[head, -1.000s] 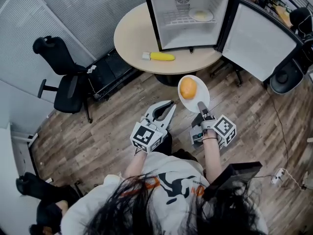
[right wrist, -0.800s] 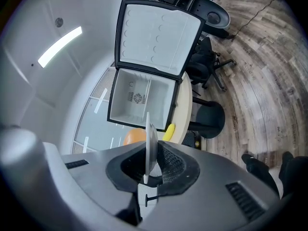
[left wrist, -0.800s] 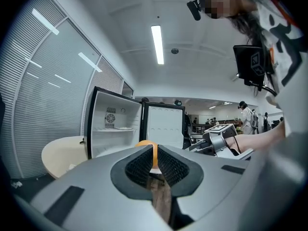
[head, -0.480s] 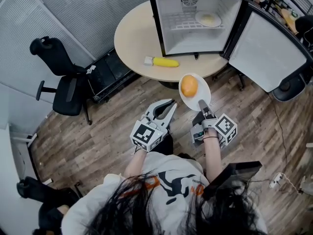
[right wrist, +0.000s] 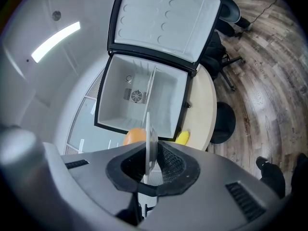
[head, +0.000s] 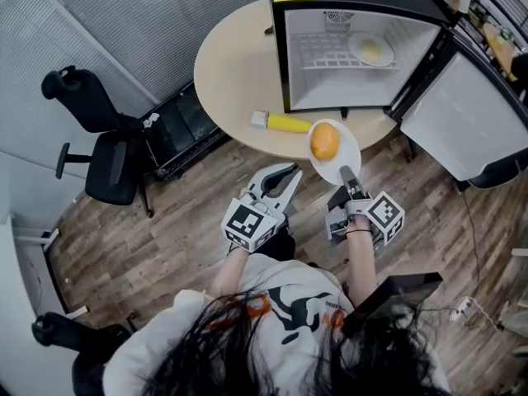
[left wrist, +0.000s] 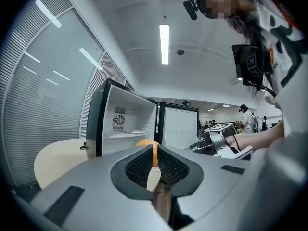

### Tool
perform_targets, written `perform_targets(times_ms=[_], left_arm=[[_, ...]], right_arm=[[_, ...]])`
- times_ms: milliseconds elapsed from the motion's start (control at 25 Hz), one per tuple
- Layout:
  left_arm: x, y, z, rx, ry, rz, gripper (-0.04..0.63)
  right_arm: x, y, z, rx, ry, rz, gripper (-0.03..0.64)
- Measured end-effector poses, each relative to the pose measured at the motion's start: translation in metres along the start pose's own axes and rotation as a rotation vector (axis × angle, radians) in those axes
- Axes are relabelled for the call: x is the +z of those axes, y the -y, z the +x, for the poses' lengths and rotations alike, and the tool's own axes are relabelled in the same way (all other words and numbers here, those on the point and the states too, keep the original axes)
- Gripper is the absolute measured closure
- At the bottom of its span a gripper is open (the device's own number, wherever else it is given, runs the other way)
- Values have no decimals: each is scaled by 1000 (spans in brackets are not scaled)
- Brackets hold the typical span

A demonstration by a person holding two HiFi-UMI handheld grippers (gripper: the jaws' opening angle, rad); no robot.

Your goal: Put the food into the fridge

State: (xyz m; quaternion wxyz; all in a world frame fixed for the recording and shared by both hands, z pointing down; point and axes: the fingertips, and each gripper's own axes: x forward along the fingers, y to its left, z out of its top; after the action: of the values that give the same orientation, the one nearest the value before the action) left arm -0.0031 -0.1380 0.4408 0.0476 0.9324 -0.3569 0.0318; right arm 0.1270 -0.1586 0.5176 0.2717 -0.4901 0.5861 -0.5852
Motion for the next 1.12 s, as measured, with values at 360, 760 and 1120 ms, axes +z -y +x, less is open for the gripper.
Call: perform_targets(times_ms=[360,760,1120], left_arm=[[4,-51,28,-56,16,-9,571],[6,-84,48,-135,18,-18,571],[1,-96,62,-118,26,-55,571]], right_arm=[[9,-24,51,8,39,-1,578],[35,-49,95,5,113,-16,578],[57,-69,125,15,95,-53,578]])
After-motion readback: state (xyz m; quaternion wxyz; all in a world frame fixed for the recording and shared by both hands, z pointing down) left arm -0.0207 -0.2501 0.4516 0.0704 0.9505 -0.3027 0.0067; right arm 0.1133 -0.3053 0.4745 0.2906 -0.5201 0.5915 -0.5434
